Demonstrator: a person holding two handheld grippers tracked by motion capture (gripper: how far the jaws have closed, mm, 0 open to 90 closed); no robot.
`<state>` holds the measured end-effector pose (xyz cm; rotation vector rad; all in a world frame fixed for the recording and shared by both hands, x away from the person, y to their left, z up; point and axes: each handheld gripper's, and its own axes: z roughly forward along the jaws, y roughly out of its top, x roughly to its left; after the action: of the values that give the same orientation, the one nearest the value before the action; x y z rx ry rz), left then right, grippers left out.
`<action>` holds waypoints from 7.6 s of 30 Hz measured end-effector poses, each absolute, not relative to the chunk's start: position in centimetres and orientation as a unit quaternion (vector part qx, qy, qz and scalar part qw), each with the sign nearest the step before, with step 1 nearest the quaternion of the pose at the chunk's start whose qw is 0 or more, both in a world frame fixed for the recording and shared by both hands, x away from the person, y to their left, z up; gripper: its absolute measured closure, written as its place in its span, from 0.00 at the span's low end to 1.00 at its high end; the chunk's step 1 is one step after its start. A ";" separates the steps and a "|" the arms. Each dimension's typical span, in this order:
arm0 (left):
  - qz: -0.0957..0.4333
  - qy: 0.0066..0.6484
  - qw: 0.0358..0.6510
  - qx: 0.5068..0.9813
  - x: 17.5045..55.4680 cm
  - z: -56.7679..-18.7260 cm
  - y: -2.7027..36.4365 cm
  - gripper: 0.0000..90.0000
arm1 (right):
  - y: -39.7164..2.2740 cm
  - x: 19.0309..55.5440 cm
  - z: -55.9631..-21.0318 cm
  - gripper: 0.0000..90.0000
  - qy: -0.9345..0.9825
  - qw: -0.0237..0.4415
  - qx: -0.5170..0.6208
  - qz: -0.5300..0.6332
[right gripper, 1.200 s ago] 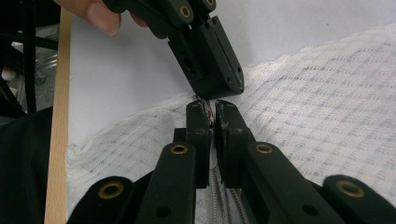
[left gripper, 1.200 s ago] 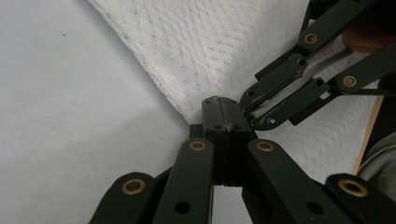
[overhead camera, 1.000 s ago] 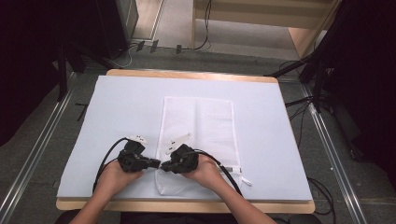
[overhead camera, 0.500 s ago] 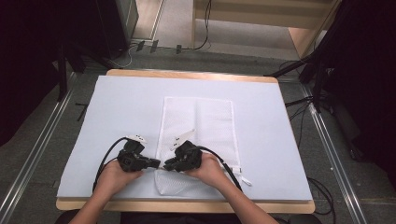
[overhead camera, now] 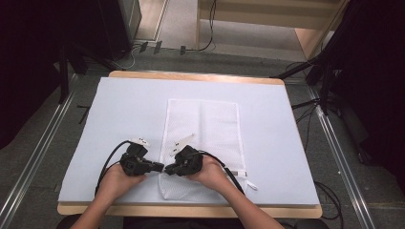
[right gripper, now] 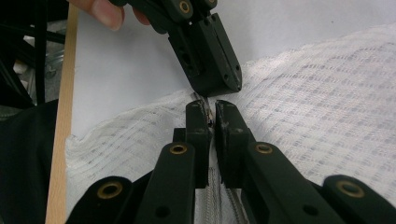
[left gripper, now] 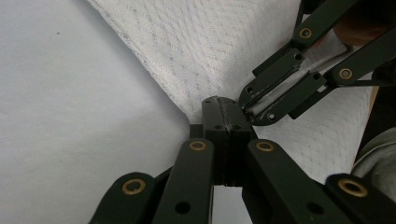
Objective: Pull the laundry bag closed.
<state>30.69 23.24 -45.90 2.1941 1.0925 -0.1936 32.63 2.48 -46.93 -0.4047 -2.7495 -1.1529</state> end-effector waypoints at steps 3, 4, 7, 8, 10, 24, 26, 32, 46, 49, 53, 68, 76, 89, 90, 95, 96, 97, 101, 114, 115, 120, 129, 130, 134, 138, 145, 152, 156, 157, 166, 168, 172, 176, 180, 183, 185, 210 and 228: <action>-0.074 0.420 0.334 0.841 30.7 -45.9 23.2 1.00 | 2.5 32.5 -46.8 0.97 -0.914 0.065 -0.134 -0.378; -0.072 0.420 0.332 0.841 30.7 -45.9 23.2 1.00 | 2.4 32.5 -46.8 0.97 -0.914 0.066 -0.135 -0.377; -0.069 0.421 0.333 0.841 30.6 -45.9 23.1 1.00 | 2.3 32.5 -46.8 0.97 -0.914 0.066 -0.137 -0.376; -0.068 0.418 0.332 0.843 30.6 -45.8 23.1 1.00 | 2.3 32.5 -46.8 0.97 -0.914 0.065 -0.140 -0.375; -0.065 0.416 0.330 0.845 30.6 -45.8 23.0 1.00 | 2.0 32.3 -46.8 0.97 -0.914 0.062 -0.140 -0.375; -0.068 0.416 0.333 0.843 30.6 -45.9 23.0 1.00 | 0.8 32.2 -46.6 0.96 -0.916 0.062 -0.140 -0.371; -0.070 0.418 0.332 0.843 30.6 -45.9 23.0 1.00 | 0.5 32.2 -46.6 0.96 -0.914 0.065 -0.144 -0.374; -0.072 0.420 0.336 0.840 30.6 -45.9 23.1 1.00 | 0.1 32.0 -46.6 0.96 -0.913 0.063 -0.148 -0.376; -0.067 0.419 0.329 0.843 30.6 -45.8 22.9 1.00 | -1.0 32.3 -46.8 0.84 -0.911 0.079 -0.159 -0.373; -0.061 0.419 0.326 0.845 30.6 -45.7 22.7 1.00 | -0.6 31.9 -46.8 0.87 -0.913 0.057 -0.147 -0.376; -0.057 0.422 0.323 0.845 30.7 -45.3 22.8 1.00 | -0.2 31.3 -46.8 0.93 -0.916 0.027 -0.135 -0.376; -0.080 0.409 0.324 0.850 30.2 -45.8 22.0 1.00 | -0.4 31.7 -46.3 0.99 -0.911 0.041 -0.148 -0.382; -0.081 0.412 0.325 0.848 30.1 -45.8 22.0 1.00 | -0.2 31.3 -46.0 0.99 -0.920 0.028 -0.131 -0.368; -0.092 0.415 0.331 0.842 30.3 -46.0 22.3 1.00 | -0.5 32.4 -46.7 0.91 -0.908 0.072 -0.163 -0.380; -0.092 0.415 0.331 0.842 30.3 -46.0 22.3 1.00 | -0.4 32.5 -46.7 0.91 -0.905 0.073 -0.166 -0.384; -0.093 0.416 0.332 0.842 30.3 -46.0 22.3 1.00 | -0.2 32.8 -46.3 0.91 -0.896 0.081 -0.171 -0.401; -0.094 0.414 0.332 0.842 30.3 -46.0 22.3 1.00 | -0.2 32.8 -46.3 0.91 -0.897 0.082 -0.172 -0.399; -0.094 0.414 0.332 0.842 30.3 -46.0 22.3 1.00 | 0.0 32.9 -46.3 0.91 -0.899 0.081 -0.169 -0.396; -0.093 0.416 0.332 0.842 30.3 -46.0 22.3 1.00 | 0.4 32.8 -46.5 0.88 -0.906 0.079 -0.165 -0.382; -0.095 0.415 0.334 0.841 30.4 -46.0 22.4 1.00 | 0.7 31.0 -47.2 0.94 -0.910 0.019 -0.128 -0.393; -0.093 0.415 0.332 0.842 30.3 -46.0 22.3 1.00 | 0.7 31.1 -47.2 0.95 -0.909 0.027 -0.137 -0.393; -0.097 0.418 0.336 0.839 30.3 -46.1 22.4 1.00 | 0.7 31.4 -47.1 0.96 -0.909 0.037 -0.142 -0.389; -0.098 0.419 0.332 0.839 30.4 -46.1 22.4 1.00 | 0.7 31.5 -46.7 0.97 -0.917 0.036 -0.135 -0.374; -0.097 0.418 0.332 0.840 30.4 -46.1 22.4 1.00 | 0.6 31.6 -46.6 0.97 -0.917 0.037 -0.136 -0.374; -0.097 0.418 0.332 0.840 30.4 -46.0 22.4 1.00 | 0.5 31.5 -46.5 0.97 -0.917 0.042 -0.135 -0.372; -0.097 0.418 0.332 0.840 30.3 -46.1 22.5 1.00 | 0.1 31.5 -46.5 0.97 -0.918 0.046 -0.135 -0.371; -0.097 0.414 0.332 0.842 30.4 -46.1 22.4 1.00 | -0.2 31.5 -46.5 0.97 -0.917 0.045 -0.134 -0.372; -0.096 0.414 0.331 0.843 30.4 -46.1 22.3 1.00 | -0.7 31.9 -46.4 0.85 -0.915 0.071 -0.142 -0.370; -0.097 0.414 0.332 0.842 30.4 -46.1 22.3 1.00 | -1.2 31.7 -46.6 0.83 -0.917 0.065 -0.145 -0.365; -0.096 0.414 0.332 0.842 30.4 -46.1 22.3 1.00 | -1.2 31.7 -46.6 0.85 -0.918 0.061 -0.143 -0.365; -0.095 0.413 0.330 0.843 30.4 -46.0 22.3 1.00 | -1.3 30.7 -47.1 0.94 -0.911 0.016 -0.146 -0.385; -0.096 0.415 0.331 0.842 30.4 -46.1 22.3 1.00 | -1.3 30.9 -46.9 0.94 -0.913 0.027 -0.153 -0.378; -0.097 0.417 0.331 0.841 30.4 -46.1 22.3 1.00 | -1.7 31.2 -46.5 0.99 -0.912 0.037 -0.153 -0.379; -0.097 0.415 0.332 0.842 30.4 -46.1 22.3 1.00 | -2.1 31.4 -46.3 0.99 -0.920 0.032 -0.141 -0.364; -0.095 0.413 0.330 0.844 30.4 -46.1 22.3 1.00 | -2.1 31.1 -46.2 0.99 -0.922 0.025 -0.138 -0.362; -0.096 0.415 0.331 0.842 30.3 -46.1 22.3 1.00 | -2.2 31.0 -46.2 0.99 -0.922 0.021 -0.137 -0.362; -0.097 0.415 0.331 0.842 30.4 -46.1 22.4 1.00 | -2.6 31.2 -46.1 0.99 -0.921 0.022 -0.142 -0.361; -0.099 0.414 0.334 0.841 30.4 -46.1 22.4 1.00 | -10.0 31.5 -44.9 0.99 -0.915 0.026 -0.174 -0.362; -0.097 0.411 0.335 0.843 30.4 -46.1 22.4 1.00 | -15.8 31.4 -44.9 0.99 -0.900 0.026 -0.205 -0.383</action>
<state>30.37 22.44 -46.14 2.1988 1.0715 -0.2540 31.43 -15.80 -44.88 -0.6344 -2.7827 -1.1833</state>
